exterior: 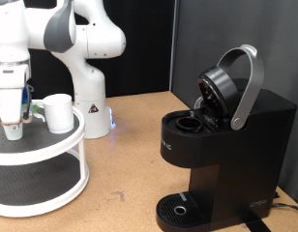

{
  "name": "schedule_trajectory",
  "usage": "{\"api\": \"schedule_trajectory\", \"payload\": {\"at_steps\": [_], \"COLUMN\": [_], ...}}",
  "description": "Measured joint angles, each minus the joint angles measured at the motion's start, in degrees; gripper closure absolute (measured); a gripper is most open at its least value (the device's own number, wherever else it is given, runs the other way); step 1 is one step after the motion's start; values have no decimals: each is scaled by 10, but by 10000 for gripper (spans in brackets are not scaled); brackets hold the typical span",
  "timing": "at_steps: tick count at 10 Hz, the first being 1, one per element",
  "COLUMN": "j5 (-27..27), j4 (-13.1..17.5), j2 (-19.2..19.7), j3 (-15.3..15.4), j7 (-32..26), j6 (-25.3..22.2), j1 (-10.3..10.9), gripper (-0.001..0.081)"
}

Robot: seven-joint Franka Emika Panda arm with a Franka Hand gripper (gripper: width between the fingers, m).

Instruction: Make a cup of coffee with the keurig machine

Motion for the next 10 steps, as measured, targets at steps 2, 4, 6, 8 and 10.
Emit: {"api": "schedule_trajectory", "payload": {"at_steps": [2, 4, 6, 8, 10], "j5": [0, 5, 16, 29, 35], "j4": [2, 15, 42, 69, 77], "j2": [1, -2, -21, -44, -52], "j3": [0, 2, 7, 13, 16], "j7": [1, 1, -2, -9, -11], "j6": [-1, -22, -72, -121, -139], "j1": [0, 0, 2, 4, 7], "gripper": [365, 365, 365, 372, 372]}}
